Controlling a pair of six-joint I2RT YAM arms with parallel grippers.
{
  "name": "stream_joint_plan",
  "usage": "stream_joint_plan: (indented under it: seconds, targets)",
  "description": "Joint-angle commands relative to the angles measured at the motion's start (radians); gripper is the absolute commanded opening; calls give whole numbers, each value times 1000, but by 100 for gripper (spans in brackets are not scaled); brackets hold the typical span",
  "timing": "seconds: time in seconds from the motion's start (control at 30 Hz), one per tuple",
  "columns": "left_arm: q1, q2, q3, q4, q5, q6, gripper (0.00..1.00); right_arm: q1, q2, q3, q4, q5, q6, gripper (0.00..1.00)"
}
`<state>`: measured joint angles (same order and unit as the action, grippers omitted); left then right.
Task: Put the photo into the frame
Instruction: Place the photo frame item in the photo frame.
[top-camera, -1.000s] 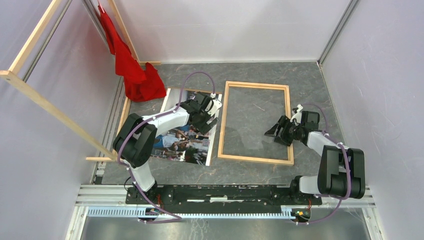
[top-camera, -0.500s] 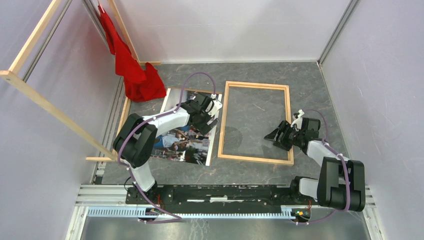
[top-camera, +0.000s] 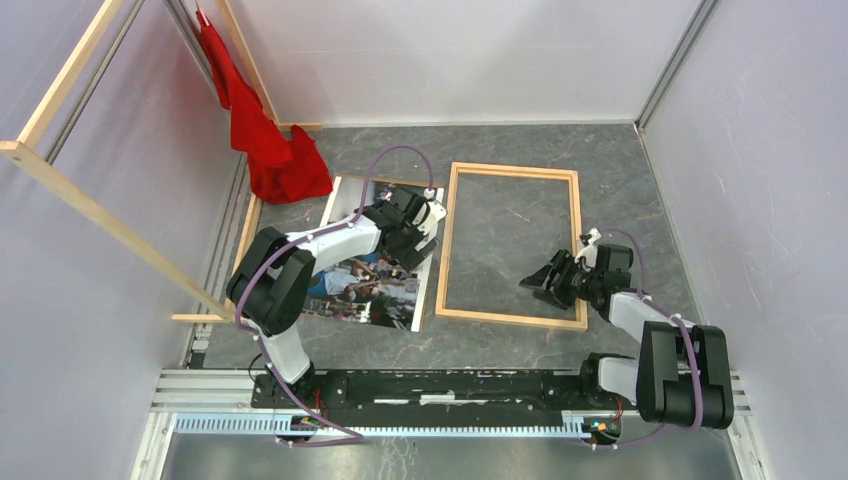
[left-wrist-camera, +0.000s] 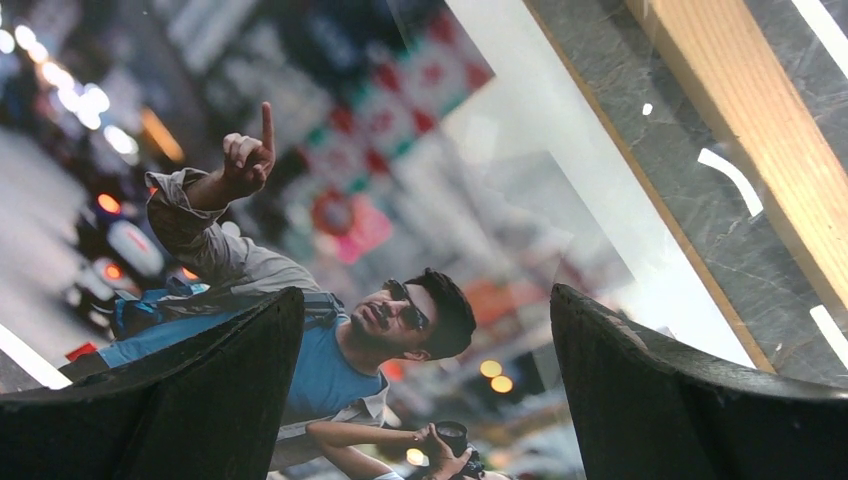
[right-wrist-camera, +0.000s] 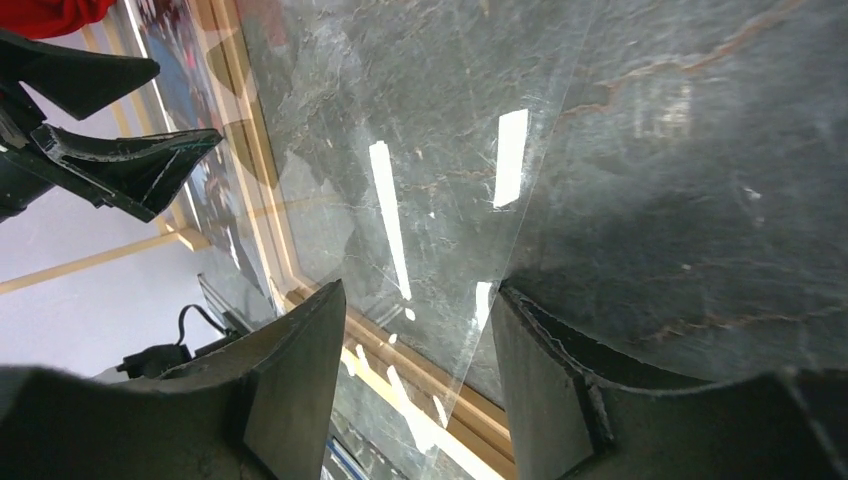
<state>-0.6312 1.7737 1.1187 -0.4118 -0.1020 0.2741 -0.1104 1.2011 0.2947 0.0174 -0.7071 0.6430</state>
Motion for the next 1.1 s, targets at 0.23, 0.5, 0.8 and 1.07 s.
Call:
stream_joint_plan:
  seconds: [0.23,0.5,0.8,1.07]
  targets:
    - [-16,-11,-7,13,14,51,98,20,-44,-20,272,-74,190,59]
    - [-16,-5,-7,13,22,52,98,21,-63,-156,641,-128,430,58]
    - [-18,-8,-5,5,30,56,98,70,3,-174,792,-115,517,58]
    - [-18,-9,-15,2,37,64,98,159,108,-138,815,-43,509,52]
